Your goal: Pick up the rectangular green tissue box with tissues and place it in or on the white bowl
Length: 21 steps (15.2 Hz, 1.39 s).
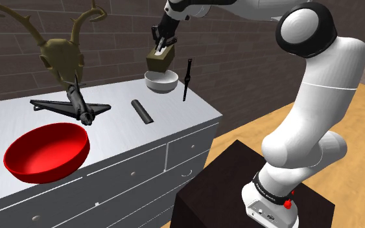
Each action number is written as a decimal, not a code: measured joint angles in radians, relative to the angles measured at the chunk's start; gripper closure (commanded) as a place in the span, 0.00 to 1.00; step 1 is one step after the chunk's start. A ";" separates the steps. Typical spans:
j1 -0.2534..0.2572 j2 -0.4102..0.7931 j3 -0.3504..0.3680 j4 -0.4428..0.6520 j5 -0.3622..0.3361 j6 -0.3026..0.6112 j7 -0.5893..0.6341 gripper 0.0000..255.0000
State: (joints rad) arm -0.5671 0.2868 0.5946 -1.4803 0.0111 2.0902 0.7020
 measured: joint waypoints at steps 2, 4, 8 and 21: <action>0.001 0.003 -0.001 -0.020 -0.001 0.023 0.000 1.00; -0.001 0.003 -0.001 -0.050 0.000 0.052 -0.004 1.00; -0.005 0.003 -0.002 -0.102 0.003 0.103 -0.009 1.00; -0.006 0.005 -0.002 -0.117 0.003 0.120 -0.012 0.00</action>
State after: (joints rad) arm -0.5733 0.2918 0.5921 -1.5970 0.0136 2.2107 0.6899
